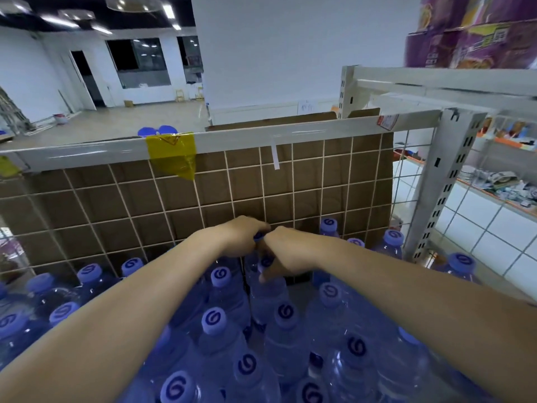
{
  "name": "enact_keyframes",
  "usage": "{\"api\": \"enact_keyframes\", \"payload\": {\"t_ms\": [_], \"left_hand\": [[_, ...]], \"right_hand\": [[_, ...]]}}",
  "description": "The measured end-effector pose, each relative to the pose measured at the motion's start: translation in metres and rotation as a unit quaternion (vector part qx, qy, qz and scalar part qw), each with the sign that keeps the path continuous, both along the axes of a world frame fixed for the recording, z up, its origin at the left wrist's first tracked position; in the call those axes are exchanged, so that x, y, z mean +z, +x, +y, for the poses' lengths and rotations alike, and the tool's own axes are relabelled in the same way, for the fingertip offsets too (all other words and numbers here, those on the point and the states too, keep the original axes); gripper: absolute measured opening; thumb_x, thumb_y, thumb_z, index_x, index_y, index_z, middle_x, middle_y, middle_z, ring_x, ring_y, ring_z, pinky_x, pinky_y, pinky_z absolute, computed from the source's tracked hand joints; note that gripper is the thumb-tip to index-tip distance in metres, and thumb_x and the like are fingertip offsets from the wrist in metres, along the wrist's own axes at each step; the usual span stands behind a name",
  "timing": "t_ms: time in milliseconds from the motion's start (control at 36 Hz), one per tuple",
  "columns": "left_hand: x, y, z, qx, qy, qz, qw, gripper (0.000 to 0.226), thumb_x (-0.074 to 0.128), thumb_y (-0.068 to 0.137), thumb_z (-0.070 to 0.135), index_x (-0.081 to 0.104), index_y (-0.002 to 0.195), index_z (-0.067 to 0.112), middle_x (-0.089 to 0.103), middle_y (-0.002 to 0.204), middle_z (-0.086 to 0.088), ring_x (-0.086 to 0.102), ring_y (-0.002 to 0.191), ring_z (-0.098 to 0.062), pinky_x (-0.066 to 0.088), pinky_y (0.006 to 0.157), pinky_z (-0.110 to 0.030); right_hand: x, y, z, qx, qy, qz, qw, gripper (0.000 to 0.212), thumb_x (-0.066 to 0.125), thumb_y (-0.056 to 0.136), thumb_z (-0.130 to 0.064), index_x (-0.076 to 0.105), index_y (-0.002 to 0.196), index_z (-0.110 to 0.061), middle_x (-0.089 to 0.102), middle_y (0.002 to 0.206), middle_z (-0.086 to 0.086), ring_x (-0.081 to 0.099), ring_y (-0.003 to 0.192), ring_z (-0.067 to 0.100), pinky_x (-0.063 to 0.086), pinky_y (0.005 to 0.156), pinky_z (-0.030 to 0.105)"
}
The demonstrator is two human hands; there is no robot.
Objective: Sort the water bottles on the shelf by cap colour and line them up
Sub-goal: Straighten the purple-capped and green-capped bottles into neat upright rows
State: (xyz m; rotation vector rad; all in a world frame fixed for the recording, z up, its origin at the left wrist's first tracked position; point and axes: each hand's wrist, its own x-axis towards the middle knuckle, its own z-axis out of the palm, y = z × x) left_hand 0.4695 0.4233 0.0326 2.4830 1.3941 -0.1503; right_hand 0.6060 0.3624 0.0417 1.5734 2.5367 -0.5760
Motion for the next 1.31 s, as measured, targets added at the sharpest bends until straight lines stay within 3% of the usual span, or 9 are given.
{"api": "enact_keyframes", "payload": {"t_ms": [111,222,389,528,639,778,1028,1139,1306], "left_hand": [[0.002,-0.005,0.0,-0.012,0.005,0.008,1.0,0.042,0.058,0.09,0.014,0.054,0.131,0.023,0.059,0.126,-0.002,0.055,0.113,-0.021,0.046,0.092,-0.031],[0.002,-0.007,0.001,-0.014,0.004,0.014,1.0,0.034,0.058,0.09,0.015,0.057,0.124,0.021,0.063,0.118,-0.003,0.06,0.103,-0.02,0.05,0.092,-0.036],[0.002,-0.003,-0.005,-0.003,-0.027,-0.012,1.0,0.046,0.056,0.091,0.011,0.048,0.136,0.019,0.055,0.132,-0.005,0.054,0.117,-0.022,0.045,0.099,-0.034],[-0.002,-0.009,-0.008,-0.002,-0.036,-0.036,0.999,0.044,0.055,0.094,0.026,0.046,0.137,0.024,0.054,0.134,-0.002,0.053,0.116,-0.02,0.044,0.1,-0.036],[0.004,-0.008,-0.01,0.004,-0.013,-0.07,0.997,0.047,0.059,0.092,0.029,0.045,0.137,0.028,0.053,0.132,0.001,0.053,0.113,-0.018,0.046,0.094,-0.033],[0.02,0.008,-0.014,-0.01,0.081,-0.084,0.993,0.04,0.057,0.092,0.03,0.05,0.13,0.026,0.056,0.126,-0.001,0.055,0.105,-0.017,0.045,0.084,-0.029],[0.021,0.051,-0.032,-0.072,0.063,-0.09,0.991,0.037,0.056,0.093,0.031,0.052,0.128,0.022,0.057,0.122,0.0,0.056,0.103,-0.016,0.05,0.091,-0.037],[0.016,0.069,-0.026,-0.072,0.068,-0.079,0.992,0.044,0.055,0.093,0.033,0.045,0.136,0.023,0.053,0.129,-0.002,0.054,0.111,-0.02,0.047,0.095,-0.039],[0.008,0.104,-0.016,-0.07,0.058,-0.053,0.994,0.046,0.051,0.096,0.031,0.042,0.14,0.022,0.05,0.131,-0.006,0.049,0.119,-0.025,0.042,0.099,-0.041]], "right_hand": [[-0.003,-0.007,0.002,-0.007,0.003,0.002,1.0,0.036,0.067,0.087,-0.041,0.062,0.105,-0.01,0.061,0.091,0.007,0.056,0.07,0.018,0.04,0.052,0.026],[-0.003,-0.006,0.002,-0.001,-0.017,0.02,1.0,0.026,0.069,0.086,-0.038,0.058,0.1,-0.019,0.062,0.091,0.003,0.062,0.076,0.019,0.051,0.062,0.029],[-0.001,-0.006,-0.001,-0.025,-0.051,0.009,0.998,0.04,0.073,0.082,-0.038,0.06,0.11,-0.012,0.07,0.097,0.012,0.068,0.082,0.026,0.057,0.073,0.037],[0.013,0.008,-0.007,-0.041,-0.084,0.062,0.994,0.03,0.074,0.084,-0.024,0.055,0.106,-0.02,0.067,0.1,0.009,0.069,0.085,0.023,0.057,0.066,0.029],[0.03,0.033,-0.004,-0.082,-0.022,0.09,0.992,0.017,0.067,0.088,-0.013,0.057,0.097,-0.024,0.065,0.089,0.002,0.069,0.071,0.015,0.053,0.053,0.022],[0.041,0.068,0.002,-0.127,0.06,0.053,0.989,0.018,0.064,0.087,-0.012,0.059,0.08,-0.027,0.066,0.086,0.002,0.067,0.075,0.017,0.052,0.06,0.027],[0.029,0.112,-0.006,-0.171,0.065,-0.043,0.982,0.008,0.066,0.086,-0.019,0.058,0.088,-0.021,0.061,0.088,0.002,0.062,0.083,0.021,0.045,0.061,0.026],[0.016,0.12,-0.008,-0.185,0.031,-0.044,0.981,0.026,0.074,0.082,-0.033,0.051,0.072,-0.024,0.059,0.079,-0.002,0.059,0.075,0.016,0.041,0.057,0.025],[0.008,0.126,-0.013,-0.191,-0.003,-0.024,0.981,0.023,0.075,0.082,-0.031,0.056,0.084,-0.02,0.061,0.078,0.0,0.061,0.068,0.016,0.045,0.055,0.024]]}}
